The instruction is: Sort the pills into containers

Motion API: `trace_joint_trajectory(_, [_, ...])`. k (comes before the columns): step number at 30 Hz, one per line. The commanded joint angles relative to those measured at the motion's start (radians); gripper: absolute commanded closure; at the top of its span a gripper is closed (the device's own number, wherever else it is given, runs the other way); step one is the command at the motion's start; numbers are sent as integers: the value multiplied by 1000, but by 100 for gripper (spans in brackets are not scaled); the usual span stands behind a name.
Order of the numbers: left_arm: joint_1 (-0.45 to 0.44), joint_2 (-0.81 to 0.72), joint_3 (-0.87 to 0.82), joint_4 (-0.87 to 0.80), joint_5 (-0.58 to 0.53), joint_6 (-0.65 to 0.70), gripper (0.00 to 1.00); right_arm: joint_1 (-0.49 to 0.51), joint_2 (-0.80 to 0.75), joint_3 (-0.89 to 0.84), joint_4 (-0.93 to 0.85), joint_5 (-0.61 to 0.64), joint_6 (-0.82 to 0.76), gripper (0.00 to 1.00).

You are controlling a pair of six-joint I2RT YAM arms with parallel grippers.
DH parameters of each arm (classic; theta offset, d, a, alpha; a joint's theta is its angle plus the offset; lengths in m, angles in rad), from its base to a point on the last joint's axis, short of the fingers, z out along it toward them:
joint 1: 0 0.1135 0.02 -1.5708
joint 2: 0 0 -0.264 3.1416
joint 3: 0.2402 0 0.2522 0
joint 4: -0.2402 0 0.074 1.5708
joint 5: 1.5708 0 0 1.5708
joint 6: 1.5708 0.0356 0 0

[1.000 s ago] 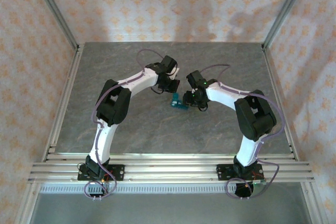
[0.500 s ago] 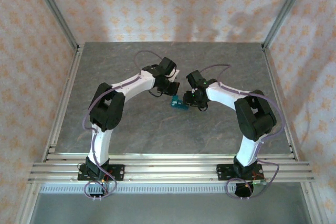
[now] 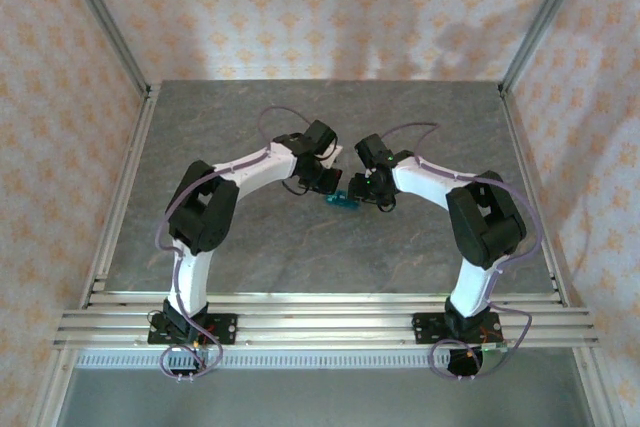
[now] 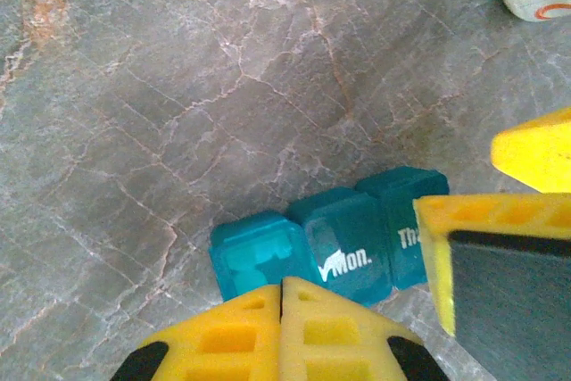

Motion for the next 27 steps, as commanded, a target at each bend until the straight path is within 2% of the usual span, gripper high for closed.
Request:
trace_joint_trajectory(1, [-8,-47,-21,1,-11,8,100,-6,42,-8,-41,71,16,45])
trace_joint_trajectory(27, [-26,-24,-73,10,-26,8,100,-6,49,-10,-42,72,18,46])
